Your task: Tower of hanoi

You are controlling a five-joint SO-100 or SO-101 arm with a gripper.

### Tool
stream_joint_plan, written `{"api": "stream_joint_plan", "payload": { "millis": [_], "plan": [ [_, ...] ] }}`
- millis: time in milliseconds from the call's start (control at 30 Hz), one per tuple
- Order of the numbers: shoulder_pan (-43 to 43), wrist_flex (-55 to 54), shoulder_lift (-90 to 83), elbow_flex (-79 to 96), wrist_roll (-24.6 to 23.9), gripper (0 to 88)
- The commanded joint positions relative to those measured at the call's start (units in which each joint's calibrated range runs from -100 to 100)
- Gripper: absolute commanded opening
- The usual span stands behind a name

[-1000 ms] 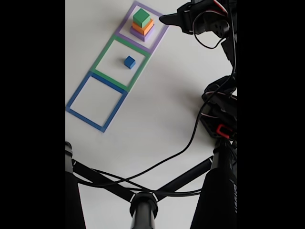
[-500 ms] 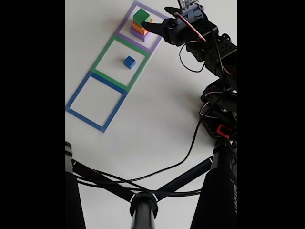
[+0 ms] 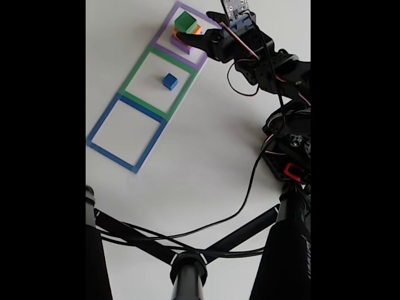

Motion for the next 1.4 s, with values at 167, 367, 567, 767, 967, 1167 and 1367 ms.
{"api": "stream_joint_plan", "payload": {
  "millis": [167,367,567,767,967,1167,1367],
  "plan": [
    [-2.4,-11.9,10.3,-3.1,0.0,32.4],
    [-2.6,-13.9,14.1,-5.4,0.0,32.5],
    [-2.4,-13.9,15.7,-6.5,0.0,31.7],
    [-3.0,-15.8,18.3,-7.3,0.0,29.8],
    [-3.6,-15.8,19.1,-8.7,0.0,24.8],
    [-3.6,-15.8,19.1,-8.3,0.0,15.5],
    [-3.8,-15.3,19.1,-8.6,0.0,7.4]
  ]
}}
